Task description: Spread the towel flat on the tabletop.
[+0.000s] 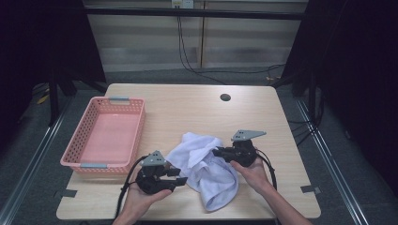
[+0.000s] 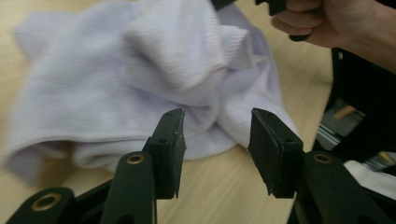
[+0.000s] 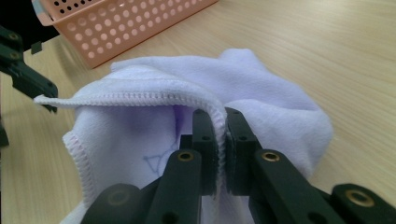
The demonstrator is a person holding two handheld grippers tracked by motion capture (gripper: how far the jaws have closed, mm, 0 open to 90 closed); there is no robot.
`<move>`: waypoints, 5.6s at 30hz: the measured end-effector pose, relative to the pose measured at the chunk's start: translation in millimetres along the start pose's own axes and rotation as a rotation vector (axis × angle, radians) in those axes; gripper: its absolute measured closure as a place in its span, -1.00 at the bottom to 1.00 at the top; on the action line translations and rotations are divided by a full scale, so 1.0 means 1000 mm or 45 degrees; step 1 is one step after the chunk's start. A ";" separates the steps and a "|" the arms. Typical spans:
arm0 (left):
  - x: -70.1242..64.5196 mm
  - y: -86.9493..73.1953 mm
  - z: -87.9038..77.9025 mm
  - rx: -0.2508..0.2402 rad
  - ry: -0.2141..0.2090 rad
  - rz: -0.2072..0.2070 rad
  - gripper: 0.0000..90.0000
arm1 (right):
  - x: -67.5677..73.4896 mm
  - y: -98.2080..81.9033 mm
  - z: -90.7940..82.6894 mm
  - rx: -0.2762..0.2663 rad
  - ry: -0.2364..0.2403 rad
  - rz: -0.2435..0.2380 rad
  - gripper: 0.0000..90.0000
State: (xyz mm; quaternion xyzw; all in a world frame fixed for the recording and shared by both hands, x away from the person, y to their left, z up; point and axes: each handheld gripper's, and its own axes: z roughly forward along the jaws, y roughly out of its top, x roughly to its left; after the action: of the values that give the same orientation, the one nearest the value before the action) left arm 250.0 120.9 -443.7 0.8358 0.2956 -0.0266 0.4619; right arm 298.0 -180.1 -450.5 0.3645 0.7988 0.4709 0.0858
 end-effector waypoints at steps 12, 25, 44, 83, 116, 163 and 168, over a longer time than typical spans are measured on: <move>0.000 0.034 0.054 -0.050 0.057 -0.039 -0.14 | 0.003 -0.002 0.004 0.018 0.039 -0.004 0.89; 0.034 0.043 0.090 -0.080 0.048 -0.061 0.41 | -0.003 -0.005 0.007 0.047 0.053 0.032 0.91; 0.037 0.096 0.014 -0.295 0.095 0.046 0.88 | -0.040 0.058 -0.048 -0.192 -0.125 0.060 0.92; 0.041 0.056 -0.036 -0.278 0.121 0.009 0.37 | -0.130 0.026 -0.084 -0.200 -0.476 0.234 0.07; 0.071 -0.014 0.030 0.186 0.126 -0.013 0.52 | 0.009 -0.049 -0.016 0.066 -0.069 0.025 0.03; 0.037 -0.008 0.067 0.234 -0.075 0.021 0.89 | -0.012 -0.075 -0.067 0.092 -0.205 0.087 -0.02; 0.010 -0.010 0.079 0.273 -0.179 0.064 0.84 | 0.007 -0.080 -0.061 0.131 -0.093 0.052 0.08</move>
State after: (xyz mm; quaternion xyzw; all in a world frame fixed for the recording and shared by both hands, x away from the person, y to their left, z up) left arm 270.8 66.9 -500.0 0.8836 0.2369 -0.1050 0.3900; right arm 223.7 -240.3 -481.3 0.4016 0.8105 0.4175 0.0863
